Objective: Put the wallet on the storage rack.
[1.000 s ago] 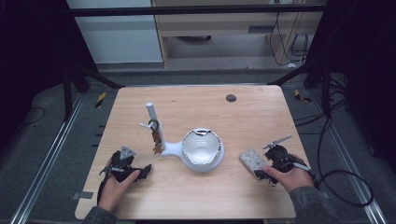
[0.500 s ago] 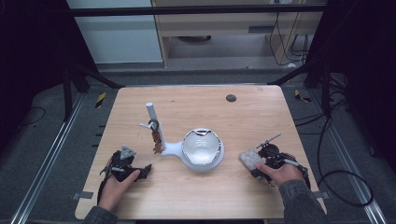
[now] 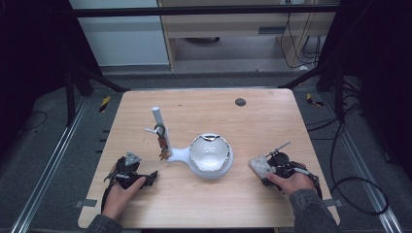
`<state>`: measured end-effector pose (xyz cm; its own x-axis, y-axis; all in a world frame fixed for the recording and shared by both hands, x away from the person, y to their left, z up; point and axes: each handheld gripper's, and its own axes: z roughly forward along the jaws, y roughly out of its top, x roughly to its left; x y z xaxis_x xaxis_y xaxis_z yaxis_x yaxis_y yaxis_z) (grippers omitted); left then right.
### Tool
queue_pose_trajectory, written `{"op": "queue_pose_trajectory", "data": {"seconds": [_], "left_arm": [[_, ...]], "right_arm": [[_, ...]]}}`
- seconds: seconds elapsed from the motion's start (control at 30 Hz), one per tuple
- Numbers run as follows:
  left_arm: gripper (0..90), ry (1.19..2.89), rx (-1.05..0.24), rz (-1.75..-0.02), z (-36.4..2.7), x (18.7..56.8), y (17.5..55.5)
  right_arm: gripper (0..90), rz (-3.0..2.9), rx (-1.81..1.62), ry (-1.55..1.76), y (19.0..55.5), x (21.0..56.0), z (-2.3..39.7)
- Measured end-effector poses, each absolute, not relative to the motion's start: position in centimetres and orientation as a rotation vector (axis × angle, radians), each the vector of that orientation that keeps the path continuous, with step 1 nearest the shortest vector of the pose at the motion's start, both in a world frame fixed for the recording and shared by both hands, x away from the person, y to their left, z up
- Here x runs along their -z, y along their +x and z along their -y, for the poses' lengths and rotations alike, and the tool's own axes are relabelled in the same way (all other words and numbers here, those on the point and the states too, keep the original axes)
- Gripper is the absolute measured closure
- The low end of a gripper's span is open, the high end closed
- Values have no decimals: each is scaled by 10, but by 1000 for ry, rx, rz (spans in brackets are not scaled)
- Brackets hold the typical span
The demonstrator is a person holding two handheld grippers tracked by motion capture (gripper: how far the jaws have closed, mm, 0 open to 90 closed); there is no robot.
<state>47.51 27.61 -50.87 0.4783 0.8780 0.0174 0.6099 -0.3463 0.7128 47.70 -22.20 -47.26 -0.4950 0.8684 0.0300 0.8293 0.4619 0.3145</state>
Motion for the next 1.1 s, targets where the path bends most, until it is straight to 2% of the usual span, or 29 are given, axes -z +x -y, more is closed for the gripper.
{"op": "queue_pose_trajectory", "data": {"seconds": [0.47, 1.1], "left_arm": [[0, 2080, -535, -1225, -276, 509, 475], [1, 2079, -536, -1226, -276, 509, 475]], "right_arm": [[317, -2602, -429, 1431, 472, 460, 223], [318, -2666, -403, 1089, 464, 378, 191]]}}
